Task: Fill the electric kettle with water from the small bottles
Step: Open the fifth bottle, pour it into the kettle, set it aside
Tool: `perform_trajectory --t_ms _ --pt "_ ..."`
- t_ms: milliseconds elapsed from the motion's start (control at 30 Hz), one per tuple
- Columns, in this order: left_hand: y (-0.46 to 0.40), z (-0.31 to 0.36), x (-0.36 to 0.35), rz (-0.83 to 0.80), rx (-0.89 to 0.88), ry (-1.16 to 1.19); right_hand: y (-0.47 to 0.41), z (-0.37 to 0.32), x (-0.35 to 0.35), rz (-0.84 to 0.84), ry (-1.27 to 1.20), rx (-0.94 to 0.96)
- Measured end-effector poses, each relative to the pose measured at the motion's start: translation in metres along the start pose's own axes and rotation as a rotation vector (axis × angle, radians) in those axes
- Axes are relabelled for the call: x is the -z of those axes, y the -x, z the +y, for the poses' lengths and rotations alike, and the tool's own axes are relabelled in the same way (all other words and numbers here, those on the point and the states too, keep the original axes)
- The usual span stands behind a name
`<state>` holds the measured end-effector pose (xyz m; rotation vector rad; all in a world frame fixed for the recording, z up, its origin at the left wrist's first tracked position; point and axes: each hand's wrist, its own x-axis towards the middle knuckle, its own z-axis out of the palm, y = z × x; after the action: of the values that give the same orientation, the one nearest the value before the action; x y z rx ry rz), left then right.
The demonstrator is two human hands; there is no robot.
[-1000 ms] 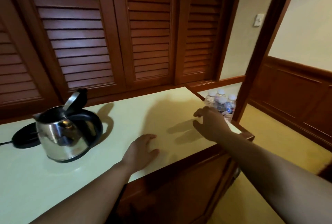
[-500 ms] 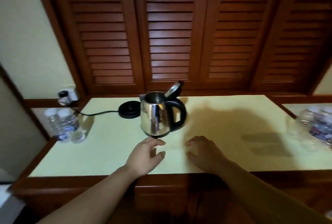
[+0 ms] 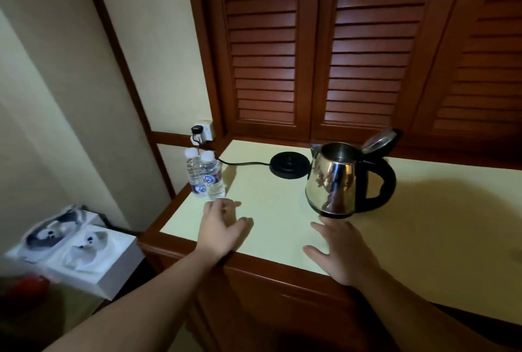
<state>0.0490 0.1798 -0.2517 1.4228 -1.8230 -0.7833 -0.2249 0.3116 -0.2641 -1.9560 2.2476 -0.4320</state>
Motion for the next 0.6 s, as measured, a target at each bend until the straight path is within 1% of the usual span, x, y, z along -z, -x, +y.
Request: perform_trajectory --t_ms 100,200,367,600 --pt "-0.012 -0.002 0.013 0.108 0.113 0.023 -0.001 0.002 -0.001 0.004 -0.029 -0.020" --pt "-0.025 0.002 0.022 0.198 0.158 0.066 -0.001 0.003 -0.003 0.007 -0.038 -0.026" --pt "-0.047 0.012 0.027 0.247 0.169 0.099 0.001 0.004 -0.002 0.025 -0.051 -0.026" --pt "-0.062 0.022 0.005 0.308 0.233 0.147 0.001 0.001 0.000 0.024 -0.073 -0.036"
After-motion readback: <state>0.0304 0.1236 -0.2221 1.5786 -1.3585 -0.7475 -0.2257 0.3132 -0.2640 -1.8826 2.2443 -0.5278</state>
